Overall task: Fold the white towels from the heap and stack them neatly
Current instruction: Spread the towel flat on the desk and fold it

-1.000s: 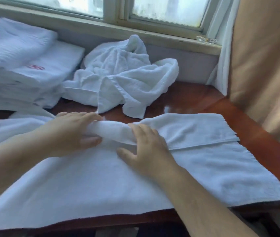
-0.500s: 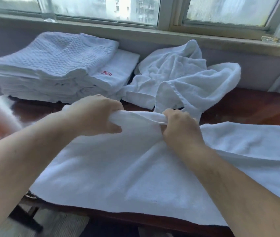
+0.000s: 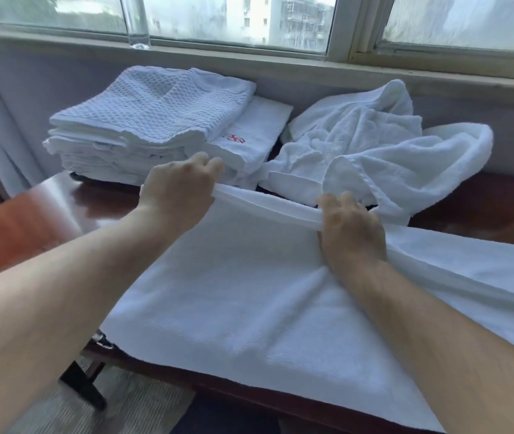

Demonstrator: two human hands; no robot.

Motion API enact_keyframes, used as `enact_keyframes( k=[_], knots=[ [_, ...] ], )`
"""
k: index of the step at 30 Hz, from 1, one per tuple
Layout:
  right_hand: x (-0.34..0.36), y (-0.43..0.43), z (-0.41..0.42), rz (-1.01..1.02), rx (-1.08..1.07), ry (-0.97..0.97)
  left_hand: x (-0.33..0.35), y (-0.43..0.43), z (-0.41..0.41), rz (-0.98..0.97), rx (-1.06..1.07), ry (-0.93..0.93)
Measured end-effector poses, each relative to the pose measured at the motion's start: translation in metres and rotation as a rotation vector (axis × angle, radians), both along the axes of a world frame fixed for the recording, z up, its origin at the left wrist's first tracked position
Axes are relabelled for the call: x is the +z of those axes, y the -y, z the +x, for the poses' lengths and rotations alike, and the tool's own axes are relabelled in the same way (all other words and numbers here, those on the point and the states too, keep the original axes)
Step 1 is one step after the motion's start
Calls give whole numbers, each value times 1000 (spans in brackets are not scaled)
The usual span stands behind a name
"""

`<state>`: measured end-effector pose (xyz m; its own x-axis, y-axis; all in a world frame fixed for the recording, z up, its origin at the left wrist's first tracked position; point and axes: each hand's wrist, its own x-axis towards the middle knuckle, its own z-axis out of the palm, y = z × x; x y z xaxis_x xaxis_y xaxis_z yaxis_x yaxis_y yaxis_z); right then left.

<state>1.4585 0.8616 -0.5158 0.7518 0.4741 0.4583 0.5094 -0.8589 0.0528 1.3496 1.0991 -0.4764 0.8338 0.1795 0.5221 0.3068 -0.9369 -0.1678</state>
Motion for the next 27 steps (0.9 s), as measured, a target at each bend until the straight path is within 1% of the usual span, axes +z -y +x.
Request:
enact_keyframes(
  k=[2,4,6,9,11,13,15,17,19,21,25,27],
  knots=[
    [-4,3,4,1,-8,-12,-2,0,0,-103,-106,-180],
    [-5,6,8,2,-17,-41,-3,0,-6,-193,-150,-349],
    [-4,7,8,-13,9,-72,-8,-1,-17,-232,-197,-425],
    [-3,9,-3,-36,154,-63,-18,0,-45,-241,-237,-415],
    [-3,4,-18,-67,291,-14,-24,5,-63,-286,-258,-334],
    [-1,-4,-35,-59,390,27,-30,11,-77,-291,-267,-265],
    [-2,-9,-51,-44,451,49,-36,13,-85,-260,-224,-214],
    [-5,-11,-63,-15,498,28,-39,8,-92,-249,-152,-182],
    [-10,-9,-70,-44,512,-31,-39,2,-98,-251,-111,-203],
    [-12,-8,-70,-78,478,-89,-40,-5,-102,-231,-111,-240],
    [-9,-2,-62,-90,392,-115,-39,-17,-103,-157,-9,-277],
    [-9,5,-55,-59,351,-136,-37,-17,-99,-189,59,-379]
  ],
)
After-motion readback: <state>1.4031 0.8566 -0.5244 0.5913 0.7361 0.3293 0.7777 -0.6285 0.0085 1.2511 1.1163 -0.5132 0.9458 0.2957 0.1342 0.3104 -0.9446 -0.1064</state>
